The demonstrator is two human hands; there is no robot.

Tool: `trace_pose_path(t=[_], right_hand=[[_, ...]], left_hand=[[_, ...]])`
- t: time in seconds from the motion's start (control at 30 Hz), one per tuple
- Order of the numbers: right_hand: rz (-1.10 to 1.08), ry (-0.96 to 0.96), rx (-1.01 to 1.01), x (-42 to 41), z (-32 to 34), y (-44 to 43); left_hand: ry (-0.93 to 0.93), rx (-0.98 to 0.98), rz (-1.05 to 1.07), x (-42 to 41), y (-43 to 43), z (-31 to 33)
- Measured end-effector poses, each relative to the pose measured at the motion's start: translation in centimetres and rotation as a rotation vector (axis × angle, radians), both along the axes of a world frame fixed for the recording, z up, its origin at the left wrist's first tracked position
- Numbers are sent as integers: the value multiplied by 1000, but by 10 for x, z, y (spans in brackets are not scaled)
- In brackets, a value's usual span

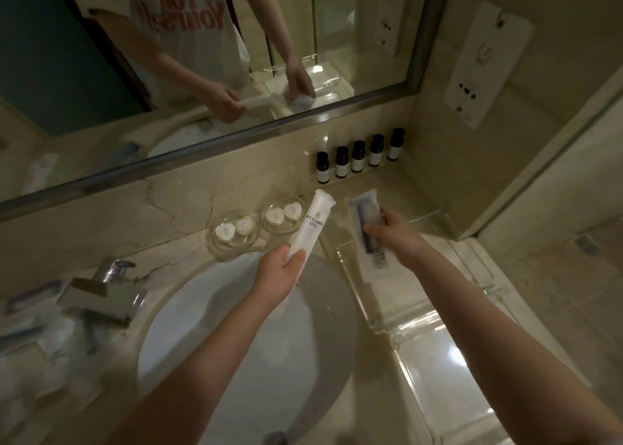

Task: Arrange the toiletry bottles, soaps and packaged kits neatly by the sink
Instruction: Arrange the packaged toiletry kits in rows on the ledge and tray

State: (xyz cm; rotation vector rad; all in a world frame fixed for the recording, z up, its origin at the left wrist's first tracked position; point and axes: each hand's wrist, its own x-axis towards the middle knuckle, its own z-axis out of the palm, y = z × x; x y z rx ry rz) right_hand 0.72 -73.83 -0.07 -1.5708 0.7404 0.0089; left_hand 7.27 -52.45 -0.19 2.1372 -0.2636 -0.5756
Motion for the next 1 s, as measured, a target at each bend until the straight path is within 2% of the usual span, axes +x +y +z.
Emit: trace_pose_path(t=[0.13,0.37,0.47,0.53,0.63,0.77,0.9,1.0], right_hand=[[39,24,-154,41,0,-4],[224,184,-740,68,-29,-4],[193,179,-853,64,-36,-9],[109,122,-772,57,-33,-13],[-141,5,-558,38,-26,-16],[-407,39,-391,-3,-31,-6],[-389,214,-202,-19,-54,15],[-402,169,-56,-10,-57,26]], left_hand=[[18,-32,26,14,0,-4],[47,-43,74,26,2,-16],[60,-46,81,27,3,-20],[60,-33,73,28,2,-21],[61,-38,60,30,-4,-20],[51,-49,24,30,-15,-19],[37,-43,15,29,-26,-18],[42,-38,11,27,-28,-20]])
